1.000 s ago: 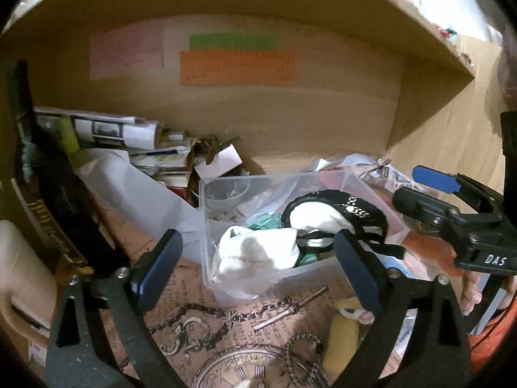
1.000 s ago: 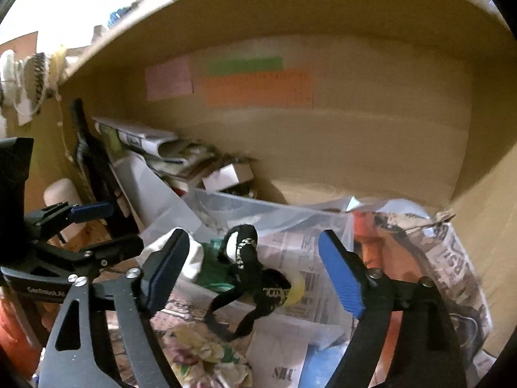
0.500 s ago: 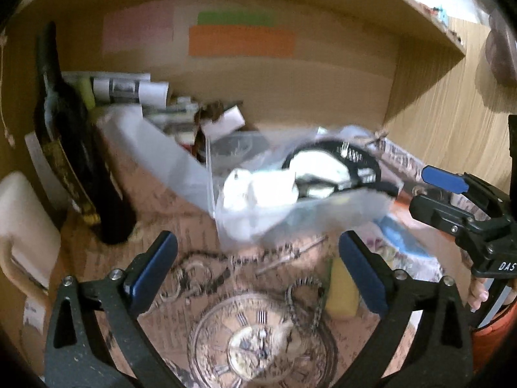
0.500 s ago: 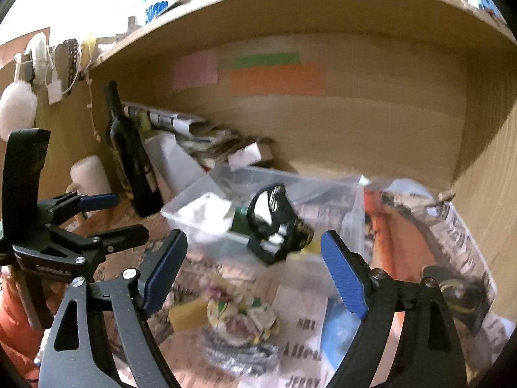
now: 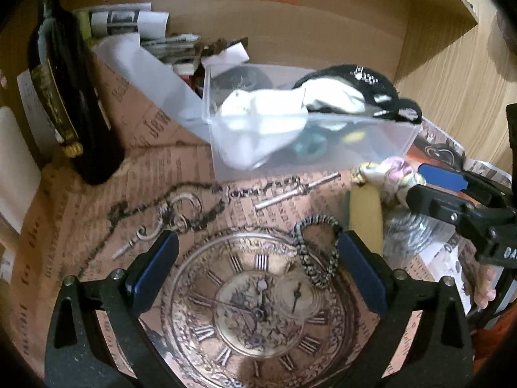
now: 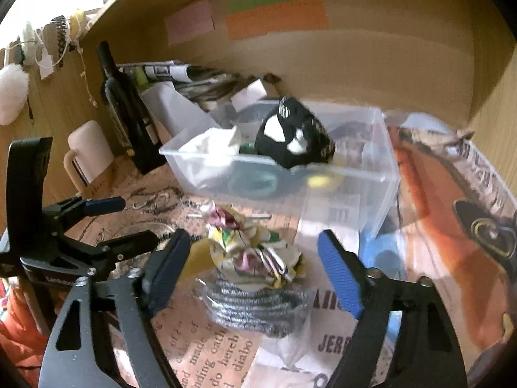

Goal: Organize soft objects
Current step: 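Grasp the black beaded bracelet with the left tool while the right tool grasps the floral fabric toy, then carry the bracelet with the left tool while the right tool carries the floral toy over the box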

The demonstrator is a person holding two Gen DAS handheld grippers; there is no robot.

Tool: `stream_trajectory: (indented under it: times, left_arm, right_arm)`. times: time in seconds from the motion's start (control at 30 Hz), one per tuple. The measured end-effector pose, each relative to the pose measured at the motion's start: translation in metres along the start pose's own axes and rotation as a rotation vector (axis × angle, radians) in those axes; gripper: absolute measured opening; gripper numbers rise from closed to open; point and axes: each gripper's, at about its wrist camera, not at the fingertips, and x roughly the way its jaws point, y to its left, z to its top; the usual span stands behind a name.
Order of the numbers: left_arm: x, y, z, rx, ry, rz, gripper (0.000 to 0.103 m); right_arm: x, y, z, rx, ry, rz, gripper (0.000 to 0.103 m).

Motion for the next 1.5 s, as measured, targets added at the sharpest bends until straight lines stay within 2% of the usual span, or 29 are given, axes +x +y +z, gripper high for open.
stream_trajectory:
  times: [0.07, 0.2, 0.27, 0.4, 0.47, 0.53, 0.8, 1.2, 1.4, 1.5]
  left_arm:
    - [0.005, -0.003, -0.003, 0.009, 0.022, -0.016, 0.085]
    - [0.013, -0.009, -0.006, 0.023, 0.049, -0.038, 0.065]
    - [0.017, -0.011, -0.007, 0.023, 0.063, -0.055, 0.047]
    - [0.019, -0.011, -0.008, 0.015, 0.063, -0.071, 0.029]
    - [0.019, -0.009, -0.007, 0.009, 0.067, -0.086, 0.014]
    - [0.018, -0.009, -0.008, 0.009, 0.067, -0.093, 0.009]
    - [0.001, -0.006, 0.0, 0.009, 0.022, -0.107, 0.006]
    - [-0.046, -0.01, 0.048, 0.034, -0.171, -0.106, 0.006]
    - [-0.05, -0.017, 0.074, 0.059, -0.243, -0.101, 0.006]
    - [-0.044, -0.018, 0.086, 0.069, -0.249, -0.105, 0.006]
  right_arm:
    - [0.004, -0.002, -0.003, 0.019, 0.02, 0.014, 0.057]
    - [0.008, -0.006, -0.006, 0.049, 0.038, 0.041, 0.039]
    - [0.008, -0.008, -0.007, 0.057, 0.036, 0.045, 0.03]
    - [0.004, -0.011, -0.006, 0.07, 0.014, 0.041, 0.019]
    - [0.001, -0.014, -0.004, 0.078, -0.001, 0.036, 0.016]
    - [-0.002, -0.015, -0.002, 0.084, -0.016, 0.033, 0.015]
    - [-0.026, -0.015, 0.006, 0.068, -0.085, 0.023, 0.014]
    - [-0.065, -0.015, 0.034, 0.053, -0.254, 0.0, 0.014]
    - [-0.076, -0.023, 0.051, 0.065, -0.338, -0.016, 0.014]
    - [-0.077, -0.028, 0.058, 0.066, -0.366, -0.026, 0.014]
